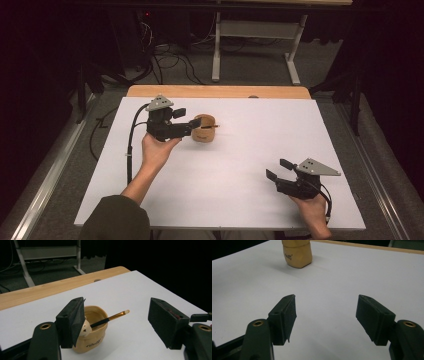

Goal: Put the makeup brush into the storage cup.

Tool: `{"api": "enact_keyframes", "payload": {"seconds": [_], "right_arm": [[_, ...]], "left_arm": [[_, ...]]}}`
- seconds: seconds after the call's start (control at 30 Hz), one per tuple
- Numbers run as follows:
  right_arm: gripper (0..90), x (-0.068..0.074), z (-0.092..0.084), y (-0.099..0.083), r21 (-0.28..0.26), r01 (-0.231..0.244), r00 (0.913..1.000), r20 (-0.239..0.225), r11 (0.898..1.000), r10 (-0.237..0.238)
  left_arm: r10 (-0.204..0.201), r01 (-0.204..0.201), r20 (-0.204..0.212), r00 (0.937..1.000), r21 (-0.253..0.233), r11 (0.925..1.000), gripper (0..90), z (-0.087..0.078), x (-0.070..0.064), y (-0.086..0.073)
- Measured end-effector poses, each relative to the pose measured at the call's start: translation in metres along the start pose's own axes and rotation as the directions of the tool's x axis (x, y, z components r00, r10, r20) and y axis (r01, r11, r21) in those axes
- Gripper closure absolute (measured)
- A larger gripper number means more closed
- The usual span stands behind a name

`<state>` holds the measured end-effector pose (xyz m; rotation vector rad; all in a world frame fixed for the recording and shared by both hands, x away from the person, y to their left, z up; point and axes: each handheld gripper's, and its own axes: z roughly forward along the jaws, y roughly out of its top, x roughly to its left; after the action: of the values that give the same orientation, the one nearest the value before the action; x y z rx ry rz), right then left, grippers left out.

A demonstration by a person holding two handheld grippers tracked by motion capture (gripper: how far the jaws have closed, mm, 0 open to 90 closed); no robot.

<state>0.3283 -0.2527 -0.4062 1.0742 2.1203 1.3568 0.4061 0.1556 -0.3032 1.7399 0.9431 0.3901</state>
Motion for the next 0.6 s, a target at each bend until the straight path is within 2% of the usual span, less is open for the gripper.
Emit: {"api": "enact_keyframes", "payload": {"seconds": [0.33, 0.6], "right_arm": [[34.4, 0.0, 0.0, 0.0, -0.001, -0.003, 1.0, 0.0, 1.0, 0.003], [34.4, -0.001, -0.001, 0.0, -0.002, -0.01, 0.9999, 0.001, 1.0, 0.01]], "left_arm": [[0.011, -0.011, 0.003, 0.9999, -0.008, 0.9999, 30.0, -0.008, -0.002, -0.003], [0.001, -0.001, 0.012, 0.9999, -0.018, 0.9998, 30.0, -0.015, -0.002, -0.004]]}}
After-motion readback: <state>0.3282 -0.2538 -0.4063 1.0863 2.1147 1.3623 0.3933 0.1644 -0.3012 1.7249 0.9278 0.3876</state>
